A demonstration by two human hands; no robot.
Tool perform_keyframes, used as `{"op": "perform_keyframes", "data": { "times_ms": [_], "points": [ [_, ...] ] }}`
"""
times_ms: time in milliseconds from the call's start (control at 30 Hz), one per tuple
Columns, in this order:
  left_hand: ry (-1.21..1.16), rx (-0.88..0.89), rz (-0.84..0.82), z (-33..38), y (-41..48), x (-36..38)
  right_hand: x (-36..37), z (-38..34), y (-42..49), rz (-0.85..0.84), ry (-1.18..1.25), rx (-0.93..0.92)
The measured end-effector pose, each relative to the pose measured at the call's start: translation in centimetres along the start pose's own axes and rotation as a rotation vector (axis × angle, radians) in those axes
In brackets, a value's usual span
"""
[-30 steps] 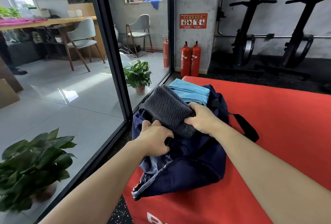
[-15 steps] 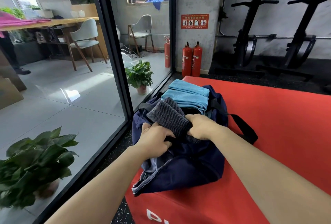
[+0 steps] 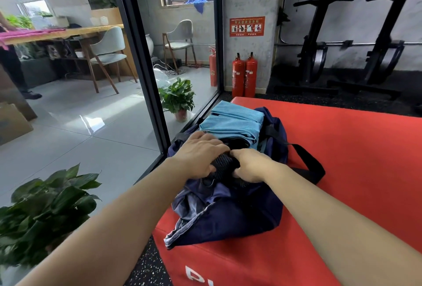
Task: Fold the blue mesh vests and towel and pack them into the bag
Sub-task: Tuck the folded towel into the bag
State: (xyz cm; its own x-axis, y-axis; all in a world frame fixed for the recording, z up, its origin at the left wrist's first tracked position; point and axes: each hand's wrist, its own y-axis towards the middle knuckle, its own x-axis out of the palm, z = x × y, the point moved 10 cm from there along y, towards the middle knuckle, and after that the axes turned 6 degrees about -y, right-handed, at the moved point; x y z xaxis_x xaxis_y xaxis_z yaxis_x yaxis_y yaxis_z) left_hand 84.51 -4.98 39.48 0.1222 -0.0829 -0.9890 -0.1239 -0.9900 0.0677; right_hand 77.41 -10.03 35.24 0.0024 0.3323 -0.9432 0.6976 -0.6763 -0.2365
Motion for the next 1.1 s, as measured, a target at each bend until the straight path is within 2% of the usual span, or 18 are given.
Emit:
{"op": "perform_keyframes", "data": {
  "times_ms": [167,300,400,533,600,700,833,967,1100],
  "points": [
    [-0.091,-0.066,-0.098,-1.6,1.1,0.8,0.9,3.7,-1.9,-0.038,0.390,0.114],
    [-0.026,-0.029,-0.052,-1.5,2.0,0.6,1.2,4.7,-1.5,-0.020,0.261,0.135],
    [-0.005,0.008,-0.118,-1.4,3.0,1.2,2.0,5.0,-1.0,-0.047,0.173,0.126],
    [-0.125,-0.023,-0.142,-1.5,4.1,1.4,2.0,5.0,-1.6,-0.074,-0.030,0.162],
    [-0.220,-0.054,-0.113,-2.2,4.5,1.4,1.6,4.9,-1.7,-0.043,-0.107,0.160],
    [-0.272,-0.102,-0.169,-3.1,5.0,2.2,0.8,4.3,-2.0,0.025,-0.217,0.107],
    [-0.294,-0.138,-0.232,-3.3,5.1,3.1,0.9,3.7,-2.6,0.004,-0.140,0.057],
    [-0.340,-0.167,-0.200,-3.3,4.5,3.3,1.3,4.5,-3.0,-0.063,-0.099,0.121],
    [-0.375,-0.194,-0.165,-3.5,4.1,3.6,1.2,4.6,-3.0,0.008,-0.067,0.203]
  ]
}}
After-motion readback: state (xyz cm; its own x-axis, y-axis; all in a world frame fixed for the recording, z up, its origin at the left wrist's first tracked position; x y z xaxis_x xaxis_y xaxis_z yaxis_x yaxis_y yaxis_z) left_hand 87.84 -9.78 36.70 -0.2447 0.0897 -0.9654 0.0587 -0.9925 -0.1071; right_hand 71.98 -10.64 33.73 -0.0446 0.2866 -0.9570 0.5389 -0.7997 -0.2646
